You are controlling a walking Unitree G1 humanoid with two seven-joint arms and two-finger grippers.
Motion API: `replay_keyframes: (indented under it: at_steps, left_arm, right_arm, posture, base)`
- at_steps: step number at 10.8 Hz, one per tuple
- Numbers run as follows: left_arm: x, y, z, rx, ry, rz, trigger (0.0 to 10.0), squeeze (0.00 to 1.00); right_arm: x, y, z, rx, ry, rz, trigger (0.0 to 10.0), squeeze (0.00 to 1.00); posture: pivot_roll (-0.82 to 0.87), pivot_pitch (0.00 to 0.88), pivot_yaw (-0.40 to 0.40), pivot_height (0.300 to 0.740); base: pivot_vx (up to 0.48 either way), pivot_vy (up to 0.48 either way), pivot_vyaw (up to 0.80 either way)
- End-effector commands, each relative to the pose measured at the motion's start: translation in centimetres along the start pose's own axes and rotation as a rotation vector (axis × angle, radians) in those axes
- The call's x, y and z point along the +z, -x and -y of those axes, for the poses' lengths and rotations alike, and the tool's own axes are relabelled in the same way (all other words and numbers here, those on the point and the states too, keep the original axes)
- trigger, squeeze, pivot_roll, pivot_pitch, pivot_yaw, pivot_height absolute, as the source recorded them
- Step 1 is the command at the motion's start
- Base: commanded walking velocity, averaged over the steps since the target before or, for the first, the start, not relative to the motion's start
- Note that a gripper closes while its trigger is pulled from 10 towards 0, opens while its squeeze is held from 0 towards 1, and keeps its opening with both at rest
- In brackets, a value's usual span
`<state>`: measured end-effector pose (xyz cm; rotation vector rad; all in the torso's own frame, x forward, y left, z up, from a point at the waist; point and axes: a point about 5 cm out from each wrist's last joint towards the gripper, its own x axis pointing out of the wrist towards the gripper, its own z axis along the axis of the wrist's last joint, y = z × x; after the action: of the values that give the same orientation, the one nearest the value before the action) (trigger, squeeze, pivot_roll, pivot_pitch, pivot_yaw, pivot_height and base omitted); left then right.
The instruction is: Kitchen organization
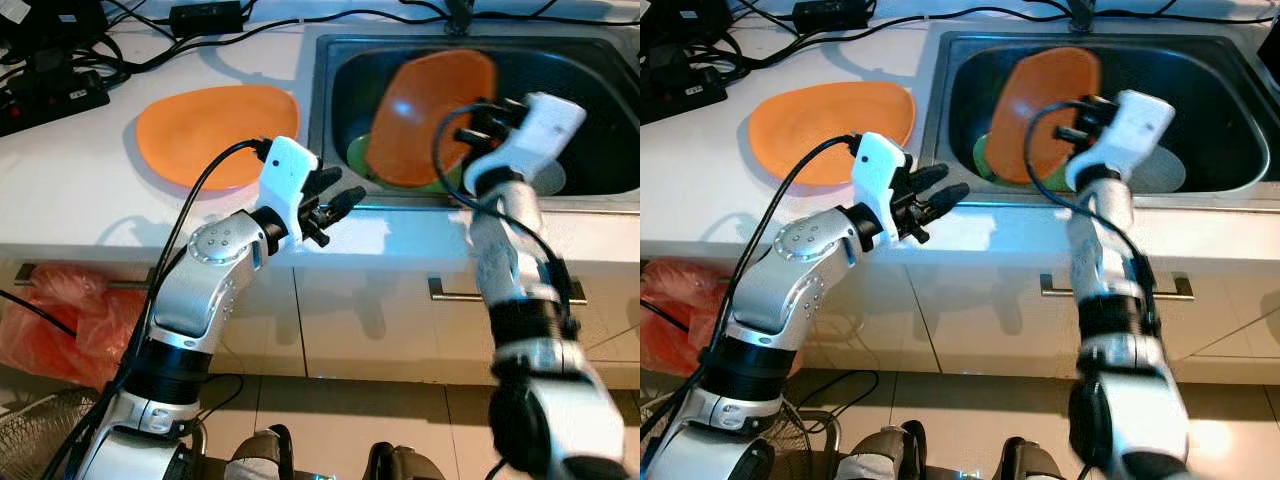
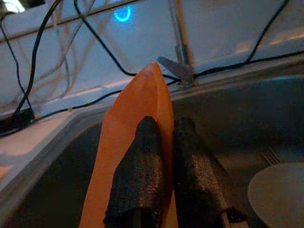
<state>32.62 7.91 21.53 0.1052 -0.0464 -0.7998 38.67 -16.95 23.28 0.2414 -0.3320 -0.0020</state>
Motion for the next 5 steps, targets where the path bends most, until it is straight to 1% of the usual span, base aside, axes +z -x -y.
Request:
replay_keyframes:
  at_steps: [1,5]
  left_arm:
    - [-0.09,0.2,0.37,-0.02,0.0,-0.005,10.0,0.0]
    - [-0.09,0.2,0.37,-0.02,0.0,-0.005,10.0,0.0]
  right_arm:
    - [1.26,-0.43,-0.52,0.029,0.013,0.064,10.0,0.0]
    - [1.26,-0.43,-0.52,0.029,0.013,0.064,10.0,0.0]
  posture:
    - [0.11,0.161,0.01,0.74]
    - [0.11,0.161,0.01,0.74]
  base:
    - [0.0,0.0,0.0]
    - [0.0,0.0,0.0]
